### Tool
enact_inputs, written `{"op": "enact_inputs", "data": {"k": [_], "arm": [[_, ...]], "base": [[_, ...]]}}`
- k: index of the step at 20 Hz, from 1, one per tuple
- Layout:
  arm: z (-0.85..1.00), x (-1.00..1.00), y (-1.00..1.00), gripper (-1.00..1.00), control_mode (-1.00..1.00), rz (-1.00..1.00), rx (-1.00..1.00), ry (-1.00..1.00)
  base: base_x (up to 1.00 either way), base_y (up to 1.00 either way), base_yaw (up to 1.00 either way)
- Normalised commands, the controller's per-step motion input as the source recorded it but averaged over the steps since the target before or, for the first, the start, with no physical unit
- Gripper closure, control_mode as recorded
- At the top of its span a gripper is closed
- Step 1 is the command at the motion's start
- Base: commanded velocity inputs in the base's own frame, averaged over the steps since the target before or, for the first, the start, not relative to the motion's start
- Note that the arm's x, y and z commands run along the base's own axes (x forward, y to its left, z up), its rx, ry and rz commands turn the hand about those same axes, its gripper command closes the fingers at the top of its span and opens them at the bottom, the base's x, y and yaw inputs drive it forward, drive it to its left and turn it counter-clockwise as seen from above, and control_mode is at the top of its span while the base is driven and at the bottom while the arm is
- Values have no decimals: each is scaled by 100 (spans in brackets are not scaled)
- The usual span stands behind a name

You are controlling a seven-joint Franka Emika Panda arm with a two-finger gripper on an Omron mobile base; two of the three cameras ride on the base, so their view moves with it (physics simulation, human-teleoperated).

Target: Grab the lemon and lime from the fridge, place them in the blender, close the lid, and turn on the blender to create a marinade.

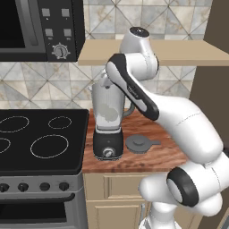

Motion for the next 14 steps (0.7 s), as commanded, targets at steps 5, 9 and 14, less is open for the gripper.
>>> {"op": "enact_inputs", "data": {"k": [5,9,14], "arm": [[44,-87,-80,-100,-100,12,0,-16],[-10,-82,-97,-100,-100,14,1,-3],[-69,-39,-78,-100,-100,17,-9,6]], "base": [[0,0,0],[0,0,0],[0,0,0]]}}
